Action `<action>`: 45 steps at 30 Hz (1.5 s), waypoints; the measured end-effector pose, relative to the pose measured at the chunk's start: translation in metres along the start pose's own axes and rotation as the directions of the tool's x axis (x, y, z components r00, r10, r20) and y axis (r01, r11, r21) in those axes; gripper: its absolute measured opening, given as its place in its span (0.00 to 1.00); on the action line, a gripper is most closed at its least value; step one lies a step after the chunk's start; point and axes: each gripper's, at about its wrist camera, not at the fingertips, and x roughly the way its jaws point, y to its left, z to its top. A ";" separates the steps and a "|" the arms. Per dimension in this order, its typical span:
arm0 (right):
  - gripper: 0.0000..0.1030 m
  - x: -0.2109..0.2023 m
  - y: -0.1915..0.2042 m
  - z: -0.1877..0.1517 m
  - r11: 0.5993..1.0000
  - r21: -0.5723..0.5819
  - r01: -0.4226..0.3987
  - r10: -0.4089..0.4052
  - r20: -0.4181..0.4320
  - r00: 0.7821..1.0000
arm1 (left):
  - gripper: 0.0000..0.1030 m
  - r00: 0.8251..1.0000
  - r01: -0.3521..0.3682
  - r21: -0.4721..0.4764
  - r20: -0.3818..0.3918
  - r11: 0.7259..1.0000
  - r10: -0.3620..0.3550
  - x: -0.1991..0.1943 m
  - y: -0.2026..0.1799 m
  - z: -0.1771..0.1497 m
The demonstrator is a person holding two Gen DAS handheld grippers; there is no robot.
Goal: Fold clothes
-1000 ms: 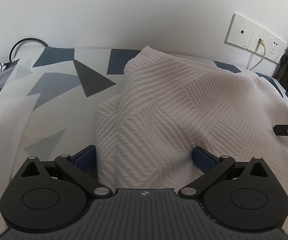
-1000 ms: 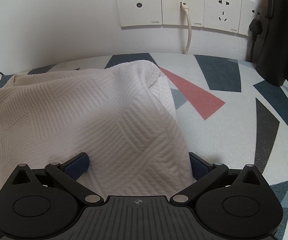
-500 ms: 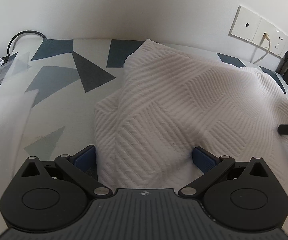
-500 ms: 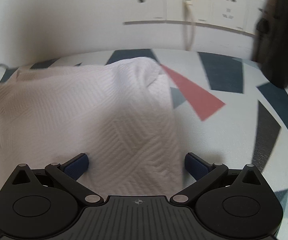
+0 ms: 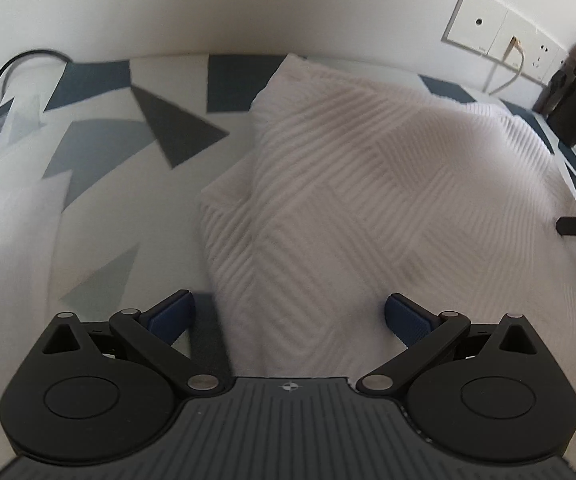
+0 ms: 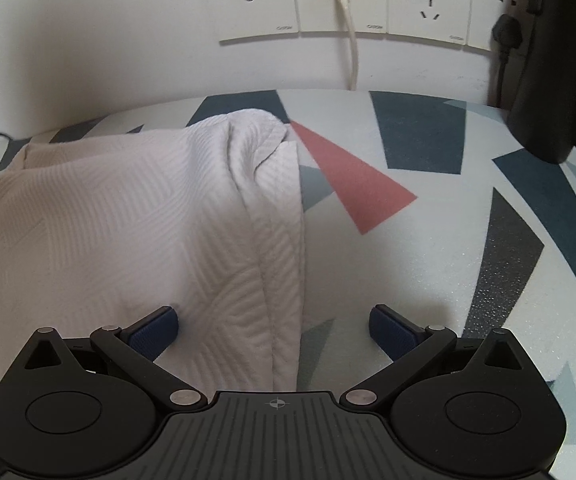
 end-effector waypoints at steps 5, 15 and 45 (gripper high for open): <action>0.99 -0.001 0.008 -0.006 0.998 -0.059 0.003 -0.003 0.001 1.000 | 1.00 0.998 -0.056 -0.010 -0.026 0.998 0.055 0.004 -0.011 0.003; 0.92 0.004 0.046 -0.006 0.972 -0.198 -0.127 0.129 -0.003 0.992 | 0.87 0.999 0.019 -0.010 -0.028 1.000 -0.019 0.004 -0.049 0.006; 0.20 -0.081 0.197 -0.060 0.753 -0.354 -0.554 0.560 -0.096 0.823 | 0.25 0.951 0.215 -0.286 0.278 0.934 -0.133 -0.146 -0.007 -0.112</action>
